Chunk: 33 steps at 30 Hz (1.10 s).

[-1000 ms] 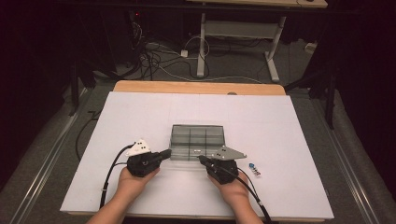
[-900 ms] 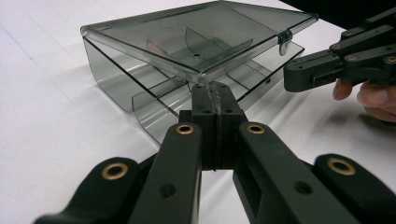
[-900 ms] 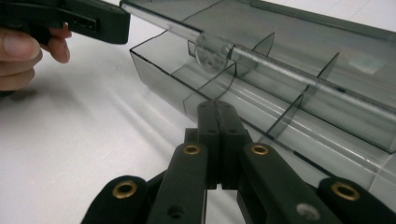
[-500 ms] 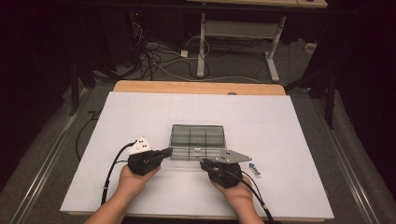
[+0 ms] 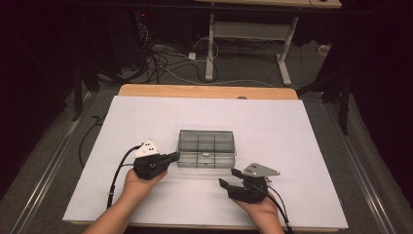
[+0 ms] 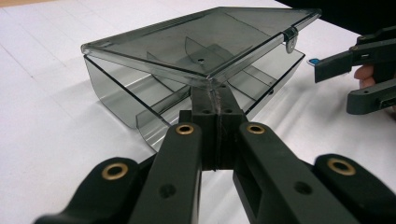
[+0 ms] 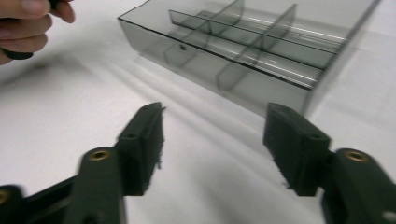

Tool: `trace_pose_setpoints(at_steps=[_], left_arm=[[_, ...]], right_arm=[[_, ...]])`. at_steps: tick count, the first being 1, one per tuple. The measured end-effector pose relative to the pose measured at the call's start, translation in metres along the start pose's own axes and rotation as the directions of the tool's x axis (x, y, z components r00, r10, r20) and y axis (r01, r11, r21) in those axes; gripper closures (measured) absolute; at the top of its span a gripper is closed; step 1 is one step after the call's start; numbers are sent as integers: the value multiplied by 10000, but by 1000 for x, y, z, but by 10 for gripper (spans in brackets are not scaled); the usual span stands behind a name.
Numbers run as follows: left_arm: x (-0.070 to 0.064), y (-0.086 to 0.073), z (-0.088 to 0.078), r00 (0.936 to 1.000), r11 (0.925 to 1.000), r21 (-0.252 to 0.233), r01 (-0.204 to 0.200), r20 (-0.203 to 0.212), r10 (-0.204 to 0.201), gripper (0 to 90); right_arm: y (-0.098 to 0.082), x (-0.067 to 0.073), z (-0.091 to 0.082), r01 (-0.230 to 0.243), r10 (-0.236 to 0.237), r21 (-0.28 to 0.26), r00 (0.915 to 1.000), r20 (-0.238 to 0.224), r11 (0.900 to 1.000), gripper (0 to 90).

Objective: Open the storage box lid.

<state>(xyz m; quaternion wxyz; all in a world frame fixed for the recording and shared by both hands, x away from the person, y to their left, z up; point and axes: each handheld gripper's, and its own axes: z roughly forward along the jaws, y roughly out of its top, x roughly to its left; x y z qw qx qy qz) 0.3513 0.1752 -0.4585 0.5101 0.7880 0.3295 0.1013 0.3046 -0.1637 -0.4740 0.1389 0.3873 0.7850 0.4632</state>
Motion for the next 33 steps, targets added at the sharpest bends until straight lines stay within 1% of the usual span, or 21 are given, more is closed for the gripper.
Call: trace_pose_setpoints(at_steps=[2,3,4,5,6,7,8,9,11,12,13,15,18,23,33], left_arm=[[0,3,0,9998,9998,91,-159,-82,159,876],[0,5,1,9999,9999,67,-138,-99,139,876],[1,7,1,9999,9999,25,-115,-84,115,876],[1,8,1,9999,9999,23,-135,-94,135,876],[1,9,1,9998,9999,8,-134,-114,134,876],[2,10,2,9999,9999,5,-125,-104,125,876],[2,11,2,9999,10000,21,-76,-66,76,876],[2,11,3,10000,10000,71,-11,-42,11,876],[2,11,4,10000,10000,10,26,-64,-25,875],[2,12,4,10000,10000,-15,10,-96,-10,876],[1,12,4,9999,10000,-14,-12,-127,12,876],[1,13,4,9999,10000,-66,-44,-124,43,876],[1,14,4,9998,9998,-78,-198,-96,197,876],[2,17,4,9997,9998,5,-184,-142,184,876],[3,20,4,9997,9998,30,-205,-111,205,876]], right_arm=[[-1,-3,-4,-92,93,-141,9999,60,9999,279],[-1,-4,-6,-186,187,-216,9998,50,9996,249],[-1,-6,-9,-180,182,-350,9998,42,9992,209],[-1,-7,-10,-161,165,-347,9998,103,9993,149],[-1,-7,-10,-161,165,-347,9998,103,9993,149],[-1,-7,-13,-107,114,-450,9998,171,9989,121],[-1,-7,-13,-107,114,-450,9998,171,9989,121],[-2,-7,-14,-74,84,-510,9997,211,9987,97],[-2,-6,-15,36,-12,-565,9991,419,9984,38],[-3,-7,-15,199,-166,-595,9983,556,9980,1],[-3,-7,-15,199,-166,-595,9983,556,9980,1],[-4,-7,-16,327,-274,-678,9966,778,9972,1],[-6,-10,-17,286,-225,-797,9968,769,9964,0],[-8,-14,-19,306,-230,-896,9961,849,9955,0],[-10,-15,-23,273,-190,-913,9956,913,9954,0]])
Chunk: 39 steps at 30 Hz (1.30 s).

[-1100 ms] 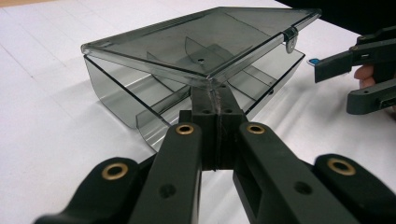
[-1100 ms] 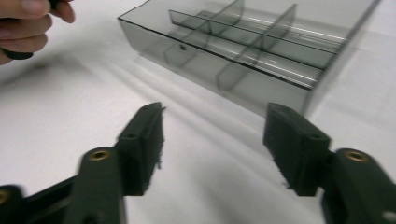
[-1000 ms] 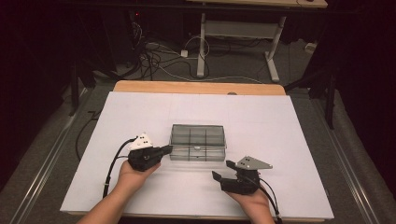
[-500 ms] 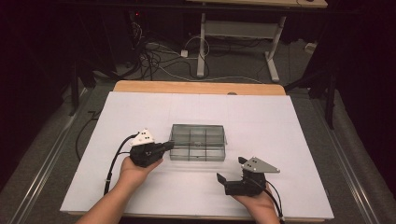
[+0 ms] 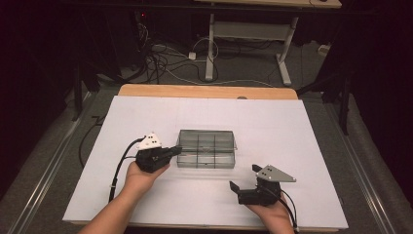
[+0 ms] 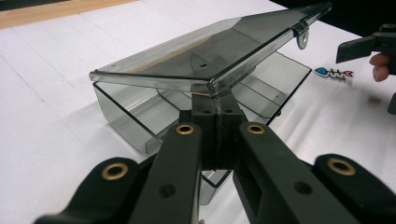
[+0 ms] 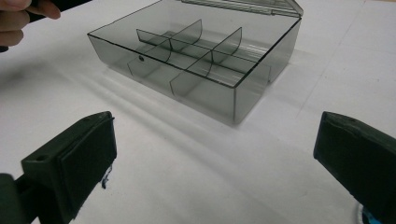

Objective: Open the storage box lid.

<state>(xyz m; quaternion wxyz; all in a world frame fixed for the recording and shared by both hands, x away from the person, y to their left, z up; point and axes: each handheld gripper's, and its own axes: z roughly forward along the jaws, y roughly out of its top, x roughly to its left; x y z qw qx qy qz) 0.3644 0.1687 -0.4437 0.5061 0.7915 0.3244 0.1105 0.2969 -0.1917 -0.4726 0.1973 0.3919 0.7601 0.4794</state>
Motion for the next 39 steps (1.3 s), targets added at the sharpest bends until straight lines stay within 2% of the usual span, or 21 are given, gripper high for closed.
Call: trace_pose_setpoints(at_steps=[5,10,12,17,27,31,39], left_arm=[[1,3,0,10000,10000,9,-35,-22,35,876],[2,4,0,9999,9999,63,112,75,-112,876],[2,5,0,10000,9999,110,21,62,-22,876],[8,8,-1,10000,10000,-83,-15,24,15,876],[8,15,10,9999,9999,-106,-69,77,70,876],[9,22,13,9999,9999,-99,-131,-54,131,876],[20,32,20,9994,10000,-29,-76,-343,75,876]], right_arm=[[-1,0,0,3,-3,21,10000,32,10000,0],[1,1,1,-76,76,3,10000,34,10000,0],[1,1,3,-59,59,5,10000,17,10000,0],[3,-1,6,-16,16,33,10000,83,10000,0],[-1,4,-1,29,-29,-2,9998,173,10000,0],[0,3,-4,95,-94,-67,9998,174,9999,0],[-1,0,-3,27,-26,-56,9998,204,10000,0]])
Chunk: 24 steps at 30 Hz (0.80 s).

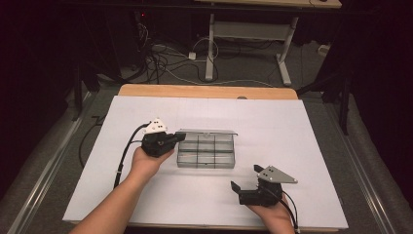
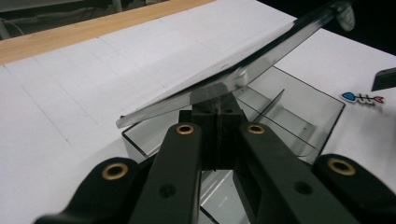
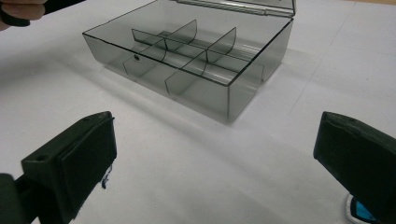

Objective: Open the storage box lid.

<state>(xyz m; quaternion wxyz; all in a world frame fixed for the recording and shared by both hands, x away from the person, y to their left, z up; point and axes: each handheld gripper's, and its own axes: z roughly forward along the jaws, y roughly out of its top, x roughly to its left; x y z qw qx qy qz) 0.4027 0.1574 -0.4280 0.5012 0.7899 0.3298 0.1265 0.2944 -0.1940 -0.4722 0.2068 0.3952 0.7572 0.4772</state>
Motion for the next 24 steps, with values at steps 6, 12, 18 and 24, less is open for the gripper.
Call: trace_pose_setpoints(at_steps=[6,12,18,24], left_arm=[[7,4,7,9999,9999,46,109,-134,-108,876],[12,9,13,9998,9999,98,45,-214,-43,876],[16,14,17,9994,9999,157,48,-353,-43,876],[21,16,23,9986,9996,256,149,-504,-136,876]], right_arm=[[-1,0,-1,23,-23,32,10000,10,10000,0],[0,0,-1,5,-5,-31,10000,13,10000,0],[0,0,-2,3,-3,-81,10000,-10,10000,0],[0,0,-2,4,-4,-91,10000,-14,10000,0]])
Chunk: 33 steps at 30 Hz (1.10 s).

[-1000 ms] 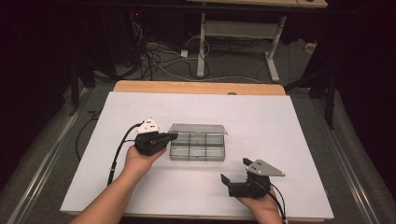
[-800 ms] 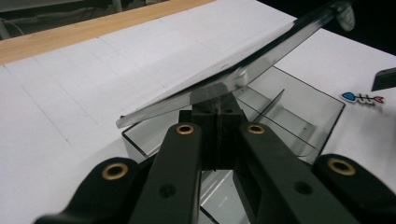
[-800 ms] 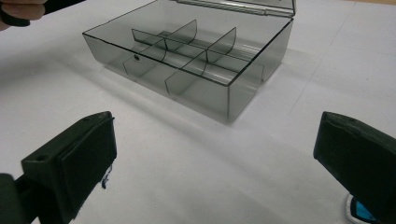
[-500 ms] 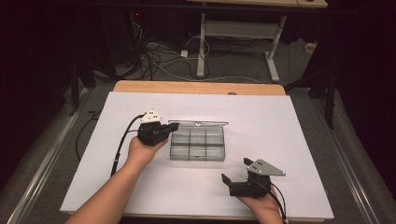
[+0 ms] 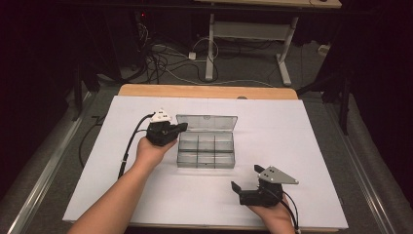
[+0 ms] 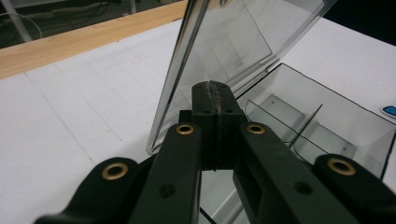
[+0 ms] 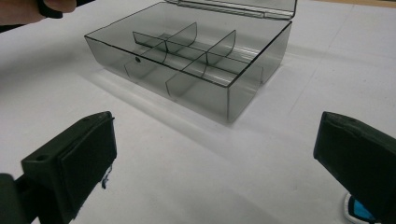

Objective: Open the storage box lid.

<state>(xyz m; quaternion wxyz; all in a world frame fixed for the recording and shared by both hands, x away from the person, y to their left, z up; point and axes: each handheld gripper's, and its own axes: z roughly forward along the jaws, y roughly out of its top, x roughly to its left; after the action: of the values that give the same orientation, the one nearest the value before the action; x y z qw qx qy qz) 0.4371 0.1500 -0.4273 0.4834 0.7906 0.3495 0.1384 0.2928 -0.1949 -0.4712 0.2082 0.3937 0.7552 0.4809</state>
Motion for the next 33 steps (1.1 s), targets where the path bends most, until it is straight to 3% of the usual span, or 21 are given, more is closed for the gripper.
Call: trace_pose_setpoints(at_steps=[13,19,26,33], left_arm=[[13,-4,15,9991,9988,364,335,-255,-325,876],[17,-8,19,9976,9965,486,676,-143,-670,875],[10,-7,11,9988,9978,449,482,-102,-478,869],[9,-21,-4,9979,9971,421,638,-125,-634,642]], right_arm=[[0,0,0,-9,9,-17,10000,-31,10000,0],[0,0,0,8,-8,-34,10000,-54,10000,0],[0,0,-1,27,-27,-25,10000,-61,10000,0],[0,0,-1,49,-49,-63,10000,-61,10000,0]])
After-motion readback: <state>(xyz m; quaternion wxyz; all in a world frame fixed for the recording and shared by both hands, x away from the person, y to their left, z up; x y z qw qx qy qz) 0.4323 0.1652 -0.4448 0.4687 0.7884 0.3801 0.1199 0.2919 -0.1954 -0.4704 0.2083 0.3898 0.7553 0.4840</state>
